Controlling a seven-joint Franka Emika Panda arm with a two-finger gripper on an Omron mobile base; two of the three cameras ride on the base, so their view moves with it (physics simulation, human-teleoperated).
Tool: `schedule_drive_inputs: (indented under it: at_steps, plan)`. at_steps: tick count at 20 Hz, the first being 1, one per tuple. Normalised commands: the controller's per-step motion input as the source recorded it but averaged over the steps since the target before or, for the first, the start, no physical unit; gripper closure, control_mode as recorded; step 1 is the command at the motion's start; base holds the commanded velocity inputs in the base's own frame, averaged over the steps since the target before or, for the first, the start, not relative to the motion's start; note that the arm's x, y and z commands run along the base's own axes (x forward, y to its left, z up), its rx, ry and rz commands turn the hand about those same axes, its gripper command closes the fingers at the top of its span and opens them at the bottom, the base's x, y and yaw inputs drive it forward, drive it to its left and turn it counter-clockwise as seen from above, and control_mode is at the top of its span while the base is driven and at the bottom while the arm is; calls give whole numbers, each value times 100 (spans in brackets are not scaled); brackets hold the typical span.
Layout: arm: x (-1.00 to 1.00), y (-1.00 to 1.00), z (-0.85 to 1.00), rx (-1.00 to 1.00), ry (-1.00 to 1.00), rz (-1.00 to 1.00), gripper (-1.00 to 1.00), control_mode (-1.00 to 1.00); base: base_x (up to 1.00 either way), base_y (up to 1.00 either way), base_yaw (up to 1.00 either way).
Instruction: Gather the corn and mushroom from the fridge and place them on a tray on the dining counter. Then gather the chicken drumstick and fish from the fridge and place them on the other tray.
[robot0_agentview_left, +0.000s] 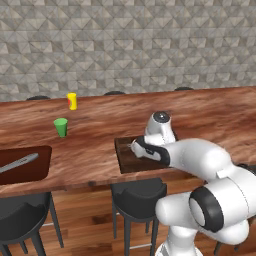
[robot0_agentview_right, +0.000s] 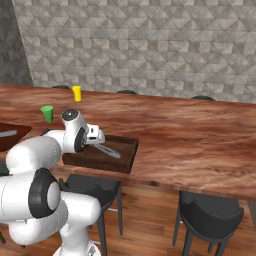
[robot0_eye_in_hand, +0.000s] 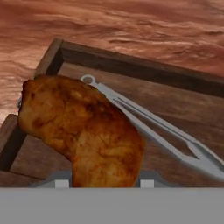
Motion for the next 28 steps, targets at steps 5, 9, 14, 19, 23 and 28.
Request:
schedule_drive_inputs:
  at_steps: [5,9,14,19,23,28]
  plan:
    - [37,5,-28,0,7,-2,100,-100,0,0,0]
    - [32,2,-27,0,6,-3,100,-100,0,0,0]
    - [26,0,-23,0,7,-2,100,-100,0,0,0]
    - [2,0,-14,0,10,0,100,-100,0,0,0]
    - [4,0,-4,0,5,0,100,-100,0,0,0]
    - [8,0,-5,0,1,0,-100,-100,0,0,0]
